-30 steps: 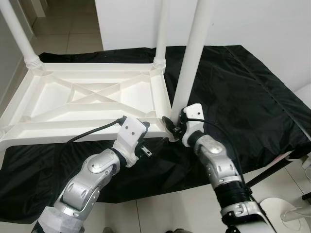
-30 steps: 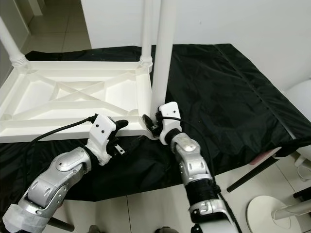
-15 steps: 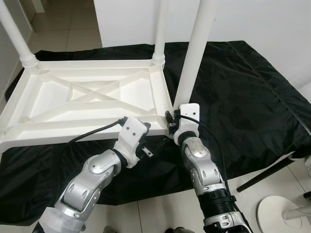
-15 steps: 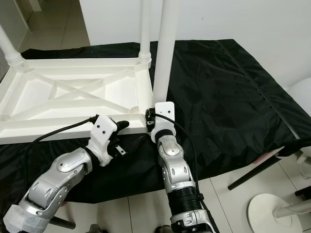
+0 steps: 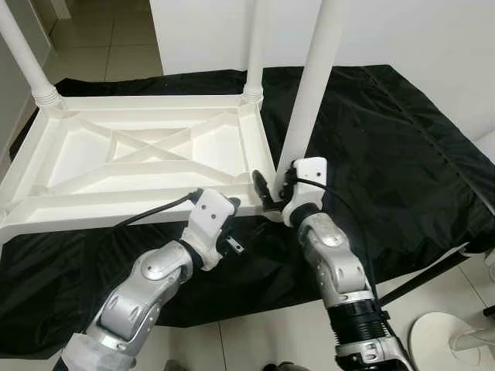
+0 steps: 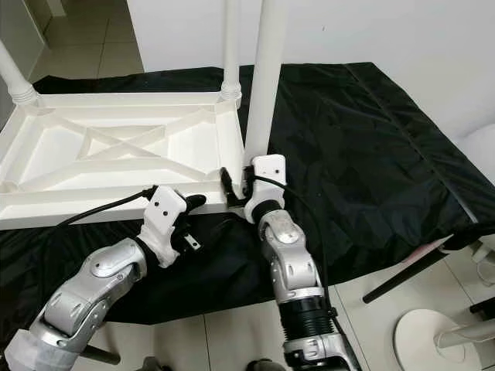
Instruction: Building children table
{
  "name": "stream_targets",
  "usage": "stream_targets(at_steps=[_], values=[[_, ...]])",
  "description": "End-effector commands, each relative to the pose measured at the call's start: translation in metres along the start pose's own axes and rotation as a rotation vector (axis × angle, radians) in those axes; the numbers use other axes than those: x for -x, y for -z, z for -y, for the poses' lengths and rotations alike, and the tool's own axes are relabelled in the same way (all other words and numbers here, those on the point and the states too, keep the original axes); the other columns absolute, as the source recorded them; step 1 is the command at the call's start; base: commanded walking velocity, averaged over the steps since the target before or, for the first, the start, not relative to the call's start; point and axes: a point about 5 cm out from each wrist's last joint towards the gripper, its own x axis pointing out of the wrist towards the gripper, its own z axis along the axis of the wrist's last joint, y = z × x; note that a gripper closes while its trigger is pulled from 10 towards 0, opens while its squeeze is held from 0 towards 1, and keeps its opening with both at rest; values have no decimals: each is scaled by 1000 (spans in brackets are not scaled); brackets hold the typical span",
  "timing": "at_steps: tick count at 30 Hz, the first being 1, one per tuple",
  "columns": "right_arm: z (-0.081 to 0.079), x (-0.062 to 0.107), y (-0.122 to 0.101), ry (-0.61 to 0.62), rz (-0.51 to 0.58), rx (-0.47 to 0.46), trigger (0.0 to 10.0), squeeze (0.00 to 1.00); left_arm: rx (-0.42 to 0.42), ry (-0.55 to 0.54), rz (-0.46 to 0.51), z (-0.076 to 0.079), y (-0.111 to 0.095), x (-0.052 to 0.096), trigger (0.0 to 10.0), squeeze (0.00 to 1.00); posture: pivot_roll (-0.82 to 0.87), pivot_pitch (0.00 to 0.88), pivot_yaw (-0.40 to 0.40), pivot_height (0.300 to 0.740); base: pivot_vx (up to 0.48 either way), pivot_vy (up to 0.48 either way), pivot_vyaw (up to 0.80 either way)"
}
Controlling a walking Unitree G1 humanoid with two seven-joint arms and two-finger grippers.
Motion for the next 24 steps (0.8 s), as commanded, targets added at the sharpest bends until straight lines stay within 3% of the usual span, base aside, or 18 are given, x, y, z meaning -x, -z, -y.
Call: stream_targets(at_steps=[1, 3, 8, 20, 21, 22, 24], values=[[9, 3, 5, -116, -36, 25, 10000, 0, -1, 68, -7, 6, 1, -1, 10000, 0, -30, 85, -25, 740, 0, 0, 0], [17, 7, 8, -230, -51, 91, 10000, 0, 0, 68, -5, 6, 1, -1, 10000, 0, -32, 83, -25, 740, 0, 0, 0], [31, 3, 12, -295, -69, 150, 10000, 0, -3, 68, -4, 5, 0, -2, 10000, 0, -28, 77, -29, 740, 0, 0, 0], [30, -15, 17, -446, -114, 190, 10000, 0, -21, 56, -3, 1, -1, -1, 10000, 0, -4, 48, -38, 740, 0, 0, 0], [28, -18, 20, -471, -129, 197, 3020, 0, -25, 52, -1, 0, -1, -1, 10000, 0, 5, 42, -42, 740, 0, 0, 0], [26, -20, 24, -486, -148, 195, 0, 0, -27, 46, 1, 0, -2, 0, 10000, 0, 5, 42, -42, 740, 0, 0, 0], [25, -21, 27, -502, -157, 195, 0, 0, -28, 42, 1, -1, -2, 0, 10000, 0, 18, 35, -47, 740, 0, 0, 0]])
